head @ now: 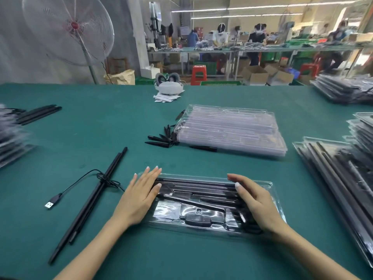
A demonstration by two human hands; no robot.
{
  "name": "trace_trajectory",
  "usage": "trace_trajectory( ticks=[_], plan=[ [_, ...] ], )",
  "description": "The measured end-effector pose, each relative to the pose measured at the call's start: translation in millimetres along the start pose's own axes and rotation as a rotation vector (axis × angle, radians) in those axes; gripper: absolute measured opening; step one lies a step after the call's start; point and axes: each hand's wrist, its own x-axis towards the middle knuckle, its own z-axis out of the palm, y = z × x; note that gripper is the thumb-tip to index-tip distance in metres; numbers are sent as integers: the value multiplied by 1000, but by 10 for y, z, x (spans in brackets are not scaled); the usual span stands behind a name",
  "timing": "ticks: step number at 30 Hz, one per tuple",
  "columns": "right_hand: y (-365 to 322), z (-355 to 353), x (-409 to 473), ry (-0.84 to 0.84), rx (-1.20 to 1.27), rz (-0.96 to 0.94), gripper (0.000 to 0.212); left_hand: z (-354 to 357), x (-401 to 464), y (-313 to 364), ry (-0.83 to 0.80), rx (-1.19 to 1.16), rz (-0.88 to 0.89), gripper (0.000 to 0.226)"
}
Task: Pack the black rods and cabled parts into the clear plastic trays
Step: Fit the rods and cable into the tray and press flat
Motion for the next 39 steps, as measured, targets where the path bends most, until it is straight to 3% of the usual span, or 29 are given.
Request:
trace_trajectory(
  ticks=[3,6,8,10,13,16,18,20,22,24,27,29,32,39],
  plan=[
    [-44,-130,24,-13,8,2,21,-121,-13,83,83,-51,48,53],
    [-102,-301,-77,-93,-340,-251,30,-224,-132,262,168,61,347,55],
    [-68,-285,-200,-265,-684,-428,48,-161,-233,415,72,150,511,61],
    [3,-167,-315,-344,-941,-502,54,-66,-288,558,-76,217,525,68],
    [46,11,-384,-285,-1010,-529,43,-8,-282,659,-154,213,451,59],
    [34,52,-385,-101,-1086,-675,44,-3,-214,676,14,382,627,35],
    [-142,17,-331,-11,-1066,-693,47,-144,-128,757,133,354,711,32],
    [-471,-98,-175,31,-1020,-603,37,-412,-1,904,197,267,642,31],
    [-785,-264,63,-3,-1044,-453,42,-699,174,1056,201,182,492,27],
    [-914,-423,323,-199,-945,-293,50,-876,335,1116,-68,-5,284,26],
    [-758,-470,550,-462,-665,-155,39,-770,472,1065,-418,-300,91,28],
    [-558,-427,575,-556,-524,-64,39,-606,475,1013,-477,-344,70,25],
    [-406,-398,567,-568,-406,13,51,-451,473,967,-502,-365,46,28],
    [-398,-277,716,-642,-433,37,40,-435,580,1024,-600,-451,10,29]
  ],
)
